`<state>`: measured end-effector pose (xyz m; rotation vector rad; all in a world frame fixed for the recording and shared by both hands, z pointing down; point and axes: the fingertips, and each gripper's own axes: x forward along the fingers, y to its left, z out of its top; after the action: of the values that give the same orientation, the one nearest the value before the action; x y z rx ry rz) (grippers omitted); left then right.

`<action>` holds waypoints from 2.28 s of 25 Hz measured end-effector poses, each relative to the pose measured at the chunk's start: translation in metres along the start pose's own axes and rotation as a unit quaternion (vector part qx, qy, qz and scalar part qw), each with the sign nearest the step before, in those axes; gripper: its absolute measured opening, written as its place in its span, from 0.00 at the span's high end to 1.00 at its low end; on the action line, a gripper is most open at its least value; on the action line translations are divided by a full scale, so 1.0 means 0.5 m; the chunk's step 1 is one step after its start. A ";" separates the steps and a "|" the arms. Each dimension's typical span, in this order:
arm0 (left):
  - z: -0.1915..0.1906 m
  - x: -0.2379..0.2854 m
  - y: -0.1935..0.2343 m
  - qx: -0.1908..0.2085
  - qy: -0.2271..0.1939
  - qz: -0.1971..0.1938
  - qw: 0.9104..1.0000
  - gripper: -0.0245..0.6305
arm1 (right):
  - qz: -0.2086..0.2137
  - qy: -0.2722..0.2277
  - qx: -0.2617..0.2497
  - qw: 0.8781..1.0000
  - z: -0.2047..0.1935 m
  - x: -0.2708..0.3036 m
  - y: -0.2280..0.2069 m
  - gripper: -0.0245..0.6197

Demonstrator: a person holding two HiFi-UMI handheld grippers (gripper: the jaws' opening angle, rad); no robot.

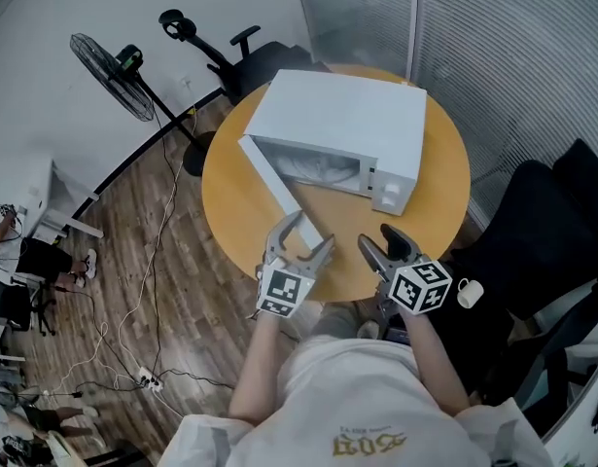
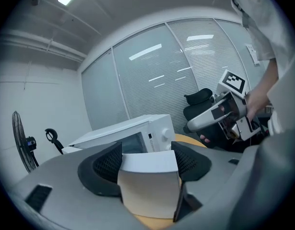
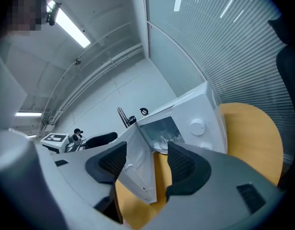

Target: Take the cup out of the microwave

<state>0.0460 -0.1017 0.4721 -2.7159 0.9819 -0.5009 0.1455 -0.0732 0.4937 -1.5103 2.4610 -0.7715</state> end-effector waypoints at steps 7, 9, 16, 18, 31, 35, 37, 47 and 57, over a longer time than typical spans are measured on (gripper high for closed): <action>-0.020 -0.046 0.023 -0.010 0.007 0.036 0.999 0.48 | 0.023 0.011 -0.007 1.000 -0.010 0.018 0.033 0.55; -0.026 -0.057 0.030 -0.013 0.010 0.044 0.999 0.49 | 0.027 0.015 -0.009 0.999 -0.012 0.021 0.036 0.55; -0.046 -0.095 0.058 -0.026 0.023 0.078 0.996 0.52 | 0.042 0.028 -0.015 0.999 -0.022 0.037 0.048 0.55; -0.049 -0.106 0.067 -0.033 0.025 0.091 0.995 0.53 | 0.046 0.034 -0.014 0.998 -0.029 0.041 0.052 0.55; -0.090 -0.177 0.149 -0.058 0.047 0.169 0.983 0.63 | 0.073 0.065 -0.013 0.995 -0.061 0.077 0.076 0.55; -0.099 -0.187 0.161 -0.045 0.054 0.181 0.981 0.65 | 0.075 0.067 -0.013 0.995 -0.062 0.093 0.079 0.55; -0.103 -0.193 0.169 -0.042 0.056 0.186 0.980 0.66 | 0.073 0.067 -0.015 0.995 -0.062 0.104 0.079 0.55; -0.128 -0.242 0.225 -0.043 0.043 0.184 0.981 0.70 | 0.049 0.070 -0.031 0.996 -0.075 0.165 0.109 0.55; -0.164 -0.268 0.278 -0.042 0.031 0.177 0.983 0.74 | 0.035 0.079 -0.057 0.995 -0.099 0.219 0.143 0.56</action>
<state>-0.1624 -0.1264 0.4723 -2.5229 1.4950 -0.4865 0.0175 -0.1251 0.5148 -1.4412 2.7004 -0.7796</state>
